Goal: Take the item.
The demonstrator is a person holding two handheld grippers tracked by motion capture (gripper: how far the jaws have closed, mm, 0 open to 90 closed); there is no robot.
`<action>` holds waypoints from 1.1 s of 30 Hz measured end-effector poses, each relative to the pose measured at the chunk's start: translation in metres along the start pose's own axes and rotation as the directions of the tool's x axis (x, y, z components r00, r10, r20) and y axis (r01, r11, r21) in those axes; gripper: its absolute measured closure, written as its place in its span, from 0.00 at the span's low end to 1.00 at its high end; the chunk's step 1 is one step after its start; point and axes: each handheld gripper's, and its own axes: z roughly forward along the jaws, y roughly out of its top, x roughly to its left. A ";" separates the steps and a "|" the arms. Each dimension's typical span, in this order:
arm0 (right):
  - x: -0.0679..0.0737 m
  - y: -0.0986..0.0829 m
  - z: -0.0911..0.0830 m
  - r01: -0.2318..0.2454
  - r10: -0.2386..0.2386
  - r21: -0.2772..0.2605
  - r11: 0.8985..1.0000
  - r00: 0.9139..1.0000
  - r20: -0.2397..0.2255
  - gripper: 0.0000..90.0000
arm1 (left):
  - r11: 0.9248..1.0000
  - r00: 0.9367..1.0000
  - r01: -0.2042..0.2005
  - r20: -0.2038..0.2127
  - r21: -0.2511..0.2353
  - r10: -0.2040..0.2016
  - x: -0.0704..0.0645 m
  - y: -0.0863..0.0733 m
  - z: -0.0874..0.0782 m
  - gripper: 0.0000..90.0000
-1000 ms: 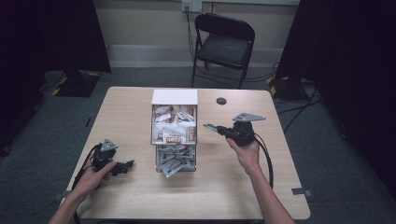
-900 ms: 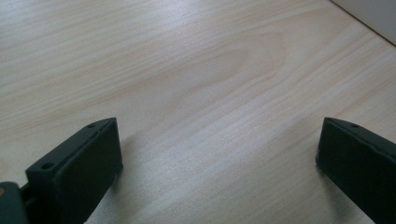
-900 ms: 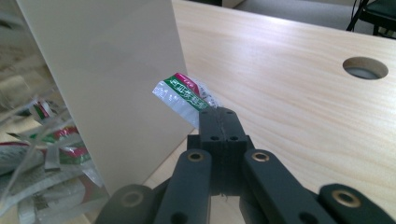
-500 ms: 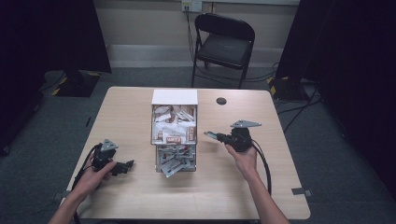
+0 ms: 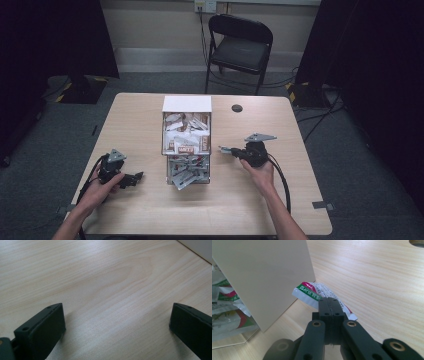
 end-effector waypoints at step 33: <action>0.005 -0.016 0.016 0.000 0.002 0.041 0.999 0.999 -0.049 0.93 | 1.000 1.000 -0.001 0.000 0.000 0.001 0.000 0.000 0.000 0.00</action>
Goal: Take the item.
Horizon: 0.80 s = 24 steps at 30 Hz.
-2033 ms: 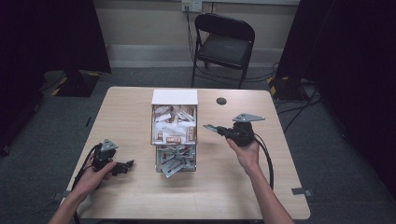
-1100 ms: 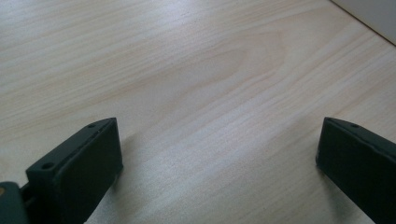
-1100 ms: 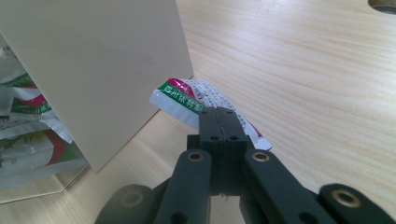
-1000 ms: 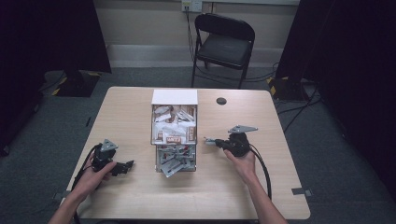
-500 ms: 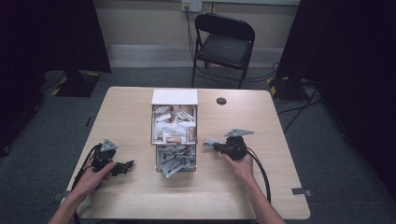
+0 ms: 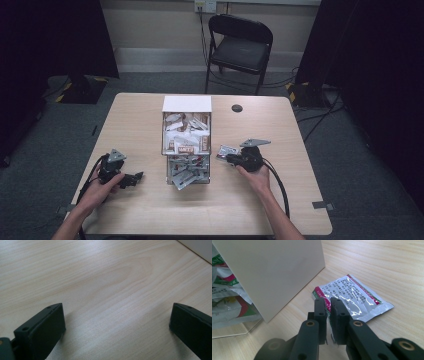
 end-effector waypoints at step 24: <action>0.004 0.016 -0.046 -0.020 0.025 -0.076 0.997 0.998 0.063 0.41 | 1.000 1.000 0.002 0.000 0.000 -0.002 0.000 0.000 0.000 0.00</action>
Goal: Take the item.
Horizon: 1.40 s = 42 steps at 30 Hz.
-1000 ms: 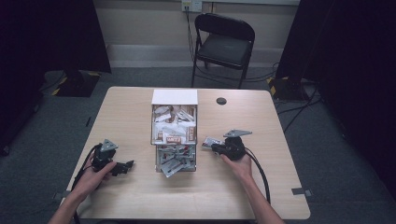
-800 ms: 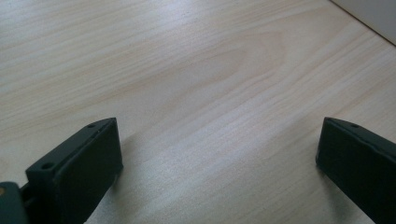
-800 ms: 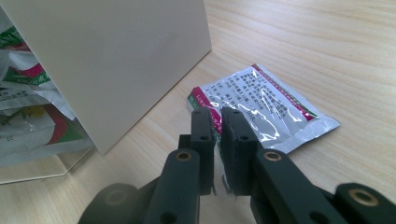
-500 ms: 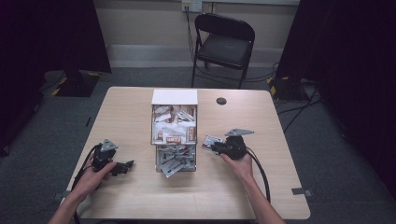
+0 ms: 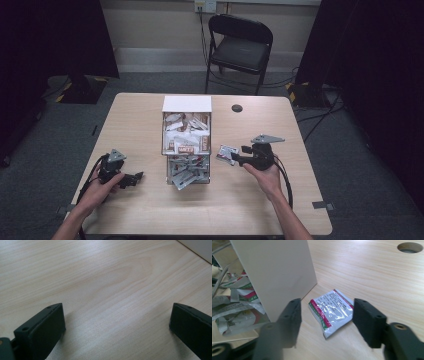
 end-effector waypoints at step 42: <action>-0.054 -0.074 -0.109 -0.196 0.188 -0.007 0.981 0.934 0.303 0.16 | 1.000 1.000 0.000 -0.002 -0.001 0.000 0.001 -0.001 -0.001 0.00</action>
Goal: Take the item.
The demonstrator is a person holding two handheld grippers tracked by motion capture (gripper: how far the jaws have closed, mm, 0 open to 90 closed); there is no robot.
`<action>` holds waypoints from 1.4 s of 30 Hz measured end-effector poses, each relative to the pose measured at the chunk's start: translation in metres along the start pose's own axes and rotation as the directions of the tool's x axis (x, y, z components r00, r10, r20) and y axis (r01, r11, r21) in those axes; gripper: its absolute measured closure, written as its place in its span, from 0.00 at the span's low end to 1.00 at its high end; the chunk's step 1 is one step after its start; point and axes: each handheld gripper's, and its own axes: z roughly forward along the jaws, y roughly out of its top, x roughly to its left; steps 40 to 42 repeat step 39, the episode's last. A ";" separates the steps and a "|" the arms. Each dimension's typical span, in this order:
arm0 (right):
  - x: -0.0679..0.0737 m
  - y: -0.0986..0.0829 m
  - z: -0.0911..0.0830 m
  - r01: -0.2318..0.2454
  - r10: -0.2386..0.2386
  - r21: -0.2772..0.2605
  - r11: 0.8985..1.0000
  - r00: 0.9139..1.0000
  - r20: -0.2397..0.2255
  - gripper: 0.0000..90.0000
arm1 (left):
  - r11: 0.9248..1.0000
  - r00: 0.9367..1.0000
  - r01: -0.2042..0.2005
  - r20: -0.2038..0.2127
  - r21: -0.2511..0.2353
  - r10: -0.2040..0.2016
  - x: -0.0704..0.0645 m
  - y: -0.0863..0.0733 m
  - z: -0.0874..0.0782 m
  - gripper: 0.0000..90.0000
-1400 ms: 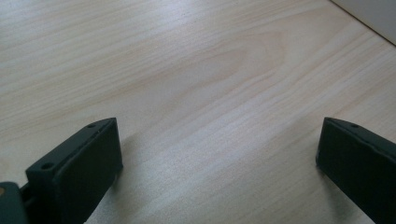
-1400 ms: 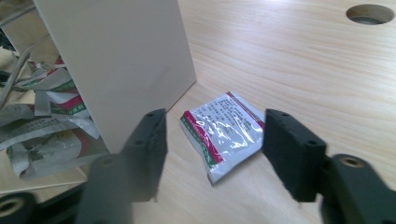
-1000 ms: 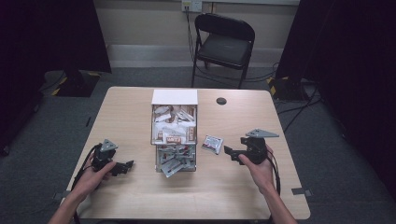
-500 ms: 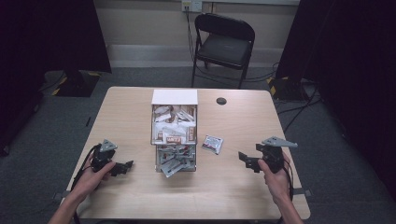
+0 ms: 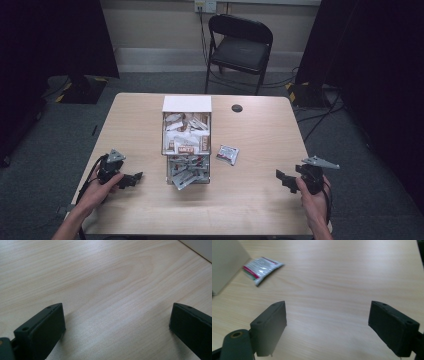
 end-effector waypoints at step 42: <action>0.008 -0.030 0.038 0.025 -0.044 0.096 0.995 0.977 0.206 0.00 | 1.000 1.000 0.000 0.000 0.000 0.000 0.000 0.000 0.000 0.00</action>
